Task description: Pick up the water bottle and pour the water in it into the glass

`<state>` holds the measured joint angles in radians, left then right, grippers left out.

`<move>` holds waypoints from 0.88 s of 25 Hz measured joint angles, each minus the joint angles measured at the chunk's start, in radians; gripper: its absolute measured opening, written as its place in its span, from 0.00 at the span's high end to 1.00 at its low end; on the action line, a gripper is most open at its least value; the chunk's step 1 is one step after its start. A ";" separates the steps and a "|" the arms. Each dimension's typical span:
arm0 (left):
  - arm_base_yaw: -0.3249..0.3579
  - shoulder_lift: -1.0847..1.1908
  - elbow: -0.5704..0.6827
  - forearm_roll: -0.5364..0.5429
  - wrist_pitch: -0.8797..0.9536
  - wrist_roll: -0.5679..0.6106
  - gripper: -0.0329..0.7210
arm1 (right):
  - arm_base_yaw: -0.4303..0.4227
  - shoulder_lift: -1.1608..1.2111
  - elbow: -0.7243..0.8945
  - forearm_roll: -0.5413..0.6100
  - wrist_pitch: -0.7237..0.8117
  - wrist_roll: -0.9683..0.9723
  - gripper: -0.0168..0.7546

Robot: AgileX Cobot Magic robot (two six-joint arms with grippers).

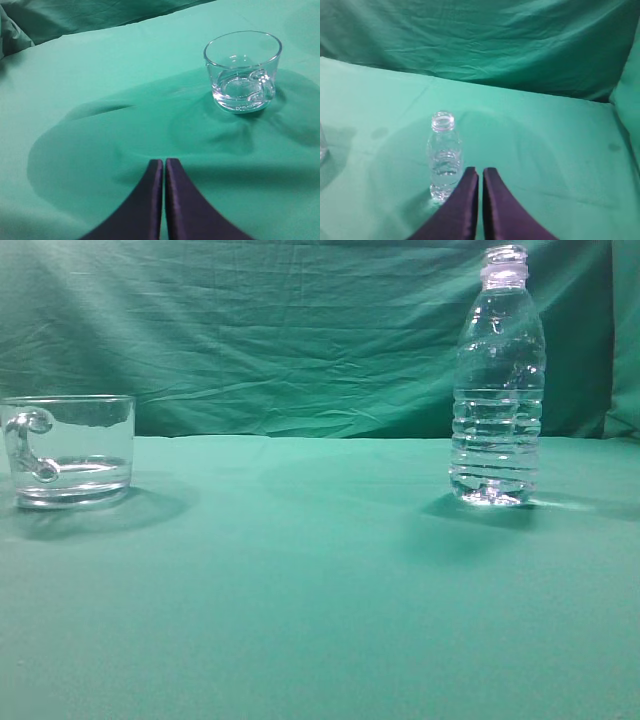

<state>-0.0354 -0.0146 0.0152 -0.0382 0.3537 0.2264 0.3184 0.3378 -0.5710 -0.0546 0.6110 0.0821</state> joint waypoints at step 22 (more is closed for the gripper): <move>0.000 0.000 0.000 0.000 0.000 0.000 0.96 | -0.310 -0.348 0.581 0.019 -0.162 -0.010 0.98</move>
<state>-0.0354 -0.0146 0.0152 -0.0382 0.3537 0.2264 0.0080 -0.0102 0.0103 -0.0360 0.4493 0.0719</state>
